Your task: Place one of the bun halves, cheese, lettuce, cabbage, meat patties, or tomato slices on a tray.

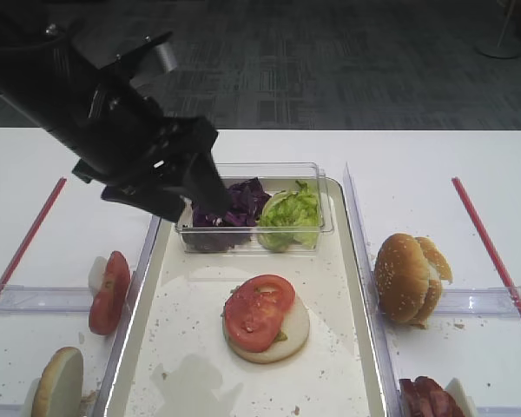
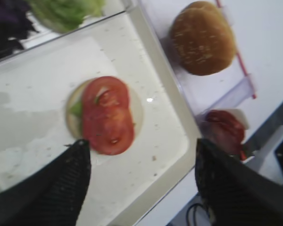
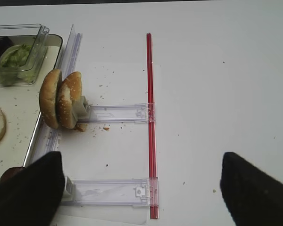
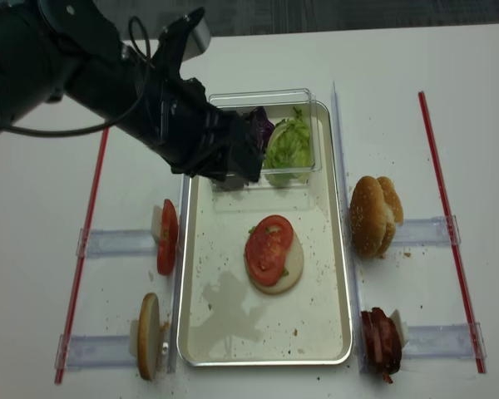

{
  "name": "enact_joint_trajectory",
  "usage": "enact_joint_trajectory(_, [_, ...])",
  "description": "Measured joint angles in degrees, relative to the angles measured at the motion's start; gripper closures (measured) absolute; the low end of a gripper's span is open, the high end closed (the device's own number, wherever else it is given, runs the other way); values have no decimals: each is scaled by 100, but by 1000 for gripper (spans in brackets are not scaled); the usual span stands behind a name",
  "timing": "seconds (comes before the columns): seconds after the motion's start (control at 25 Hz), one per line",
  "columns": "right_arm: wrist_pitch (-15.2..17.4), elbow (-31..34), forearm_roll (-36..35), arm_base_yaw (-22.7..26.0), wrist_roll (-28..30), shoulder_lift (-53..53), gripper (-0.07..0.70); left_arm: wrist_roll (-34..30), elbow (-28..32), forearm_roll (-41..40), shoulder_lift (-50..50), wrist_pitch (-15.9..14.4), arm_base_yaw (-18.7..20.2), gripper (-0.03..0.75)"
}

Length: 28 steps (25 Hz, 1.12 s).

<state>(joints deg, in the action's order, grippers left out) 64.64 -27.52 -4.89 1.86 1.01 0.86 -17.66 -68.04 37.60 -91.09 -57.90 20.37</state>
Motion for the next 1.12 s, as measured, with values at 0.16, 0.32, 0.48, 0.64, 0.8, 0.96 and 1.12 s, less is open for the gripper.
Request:
enact_joint_trajectory(0.16, [0, 0, 0, 0, 0, 0, -48, 1113, 0, -1763, 0, -31, 0, 278])
enact_joint_trajectory(0.32, [0, 0, 0, 0, 0, 0, -48, 1962, 0, -3322, 0, -342, 0, 278])
enact_joint_trajectory(0.48, [0, 0, 0, 0, 0, 0, -48, 2478, 0, -4221, 0, -639, 0, 278])
enact_joint_trajectory(0.64, [0, 0, 0, 0, 0, 0, -48, 2570, 0, -4333, 0, -677, 0, 278])
enact_joint_trajectory(0.8, [0, 0, 0, 0, 0, 0, -48, 2632, 0, -4312, 0, -677, -302, 278])
enact_joint_trajectory(0.96, [0, 0, 0, 0, 0, 0, -48, 2502, 0, -4174, 0, -677, -1013, 278])
enact_joint_trajectory(1.12, [0, 0, 0, 0, 0, 0, -48, 2225, 0, -4160, 0, -690, -1839, 278])
